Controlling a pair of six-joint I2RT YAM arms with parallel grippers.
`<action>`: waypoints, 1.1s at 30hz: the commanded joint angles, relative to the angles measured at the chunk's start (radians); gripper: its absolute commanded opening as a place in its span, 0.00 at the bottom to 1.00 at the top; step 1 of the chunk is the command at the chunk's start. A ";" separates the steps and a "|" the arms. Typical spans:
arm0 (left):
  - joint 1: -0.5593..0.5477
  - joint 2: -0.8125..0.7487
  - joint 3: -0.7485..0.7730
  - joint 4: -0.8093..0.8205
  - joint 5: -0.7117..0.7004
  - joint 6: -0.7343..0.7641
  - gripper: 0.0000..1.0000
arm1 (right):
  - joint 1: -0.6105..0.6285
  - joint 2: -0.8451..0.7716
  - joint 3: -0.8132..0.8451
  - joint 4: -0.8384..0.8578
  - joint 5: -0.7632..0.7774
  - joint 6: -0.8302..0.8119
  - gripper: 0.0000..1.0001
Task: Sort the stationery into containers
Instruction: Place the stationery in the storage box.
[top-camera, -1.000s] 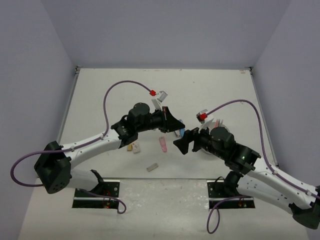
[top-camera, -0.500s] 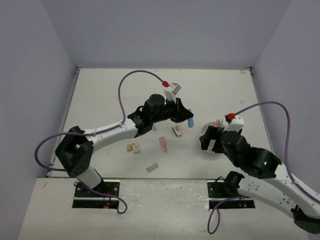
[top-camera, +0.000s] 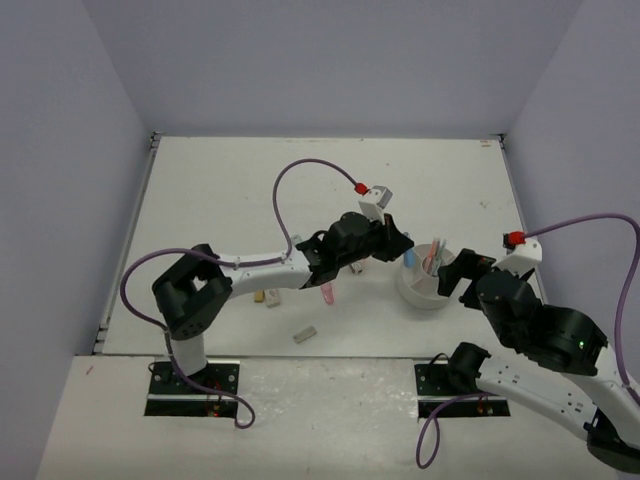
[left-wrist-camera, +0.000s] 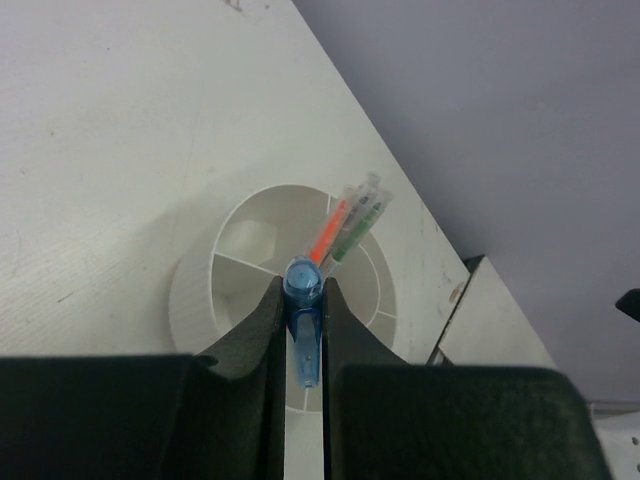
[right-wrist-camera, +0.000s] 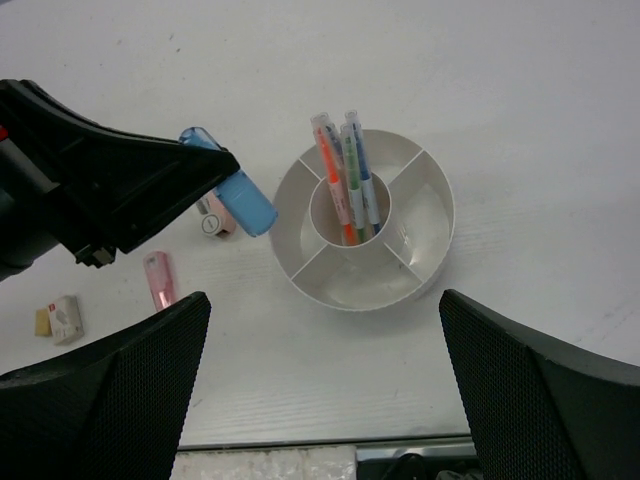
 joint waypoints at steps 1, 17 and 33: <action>-0.005 0.052 0.051 0.111 -0.076 -0.024 0.00 | 0.001 0.014 0.002 -0.002 0.007 0.028 0.99; -0.005 0.100 0.085 0.059 -0.040 -0.016 0.73 | 0.003 0.029 -0.029 0.084 -0.070 -0.056 0.99; 0.311 -0.484 -0.106 -0.652 -0.405 -0.100 1.00 | 0.007 0.466 -0.061 0.501 -0.503 -0.223 0.89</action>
